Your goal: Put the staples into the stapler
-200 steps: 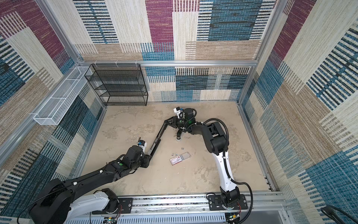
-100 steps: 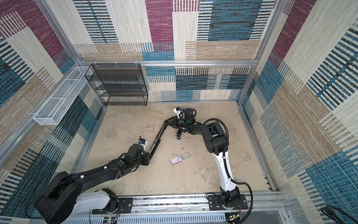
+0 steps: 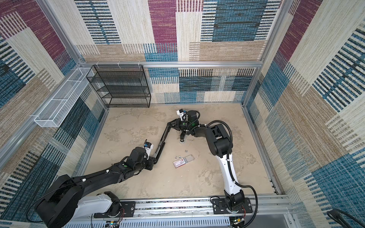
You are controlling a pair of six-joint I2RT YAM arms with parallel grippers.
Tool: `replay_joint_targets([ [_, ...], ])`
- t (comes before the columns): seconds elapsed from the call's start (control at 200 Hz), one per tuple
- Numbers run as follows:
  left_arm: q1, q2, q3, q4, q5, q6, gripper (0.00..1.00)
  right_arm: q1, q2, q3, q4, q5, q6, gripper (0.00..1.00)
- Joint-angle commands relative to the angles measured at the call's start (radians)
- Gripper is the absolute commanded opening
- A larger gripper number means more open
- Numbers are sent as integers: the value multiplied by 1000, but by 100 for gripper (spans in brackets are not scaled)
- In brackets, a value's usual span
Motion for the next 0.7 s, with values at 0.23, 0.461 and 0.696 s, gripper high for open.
replay_joint_targets([
  [0.23, 4, -37, 45, 9, -22, -12, 0, 55, -111, -26, -114, 131, -242, 17],
  [0.461, 4, -25, 78, 0, -18, -1, 0, 119, -209, -108, -117, 240, -390, 20],
  [0.696, 4, -12, 109, -16, -17, 12, 0, 171, -311, -213, -40, 270, -468, 26],
])
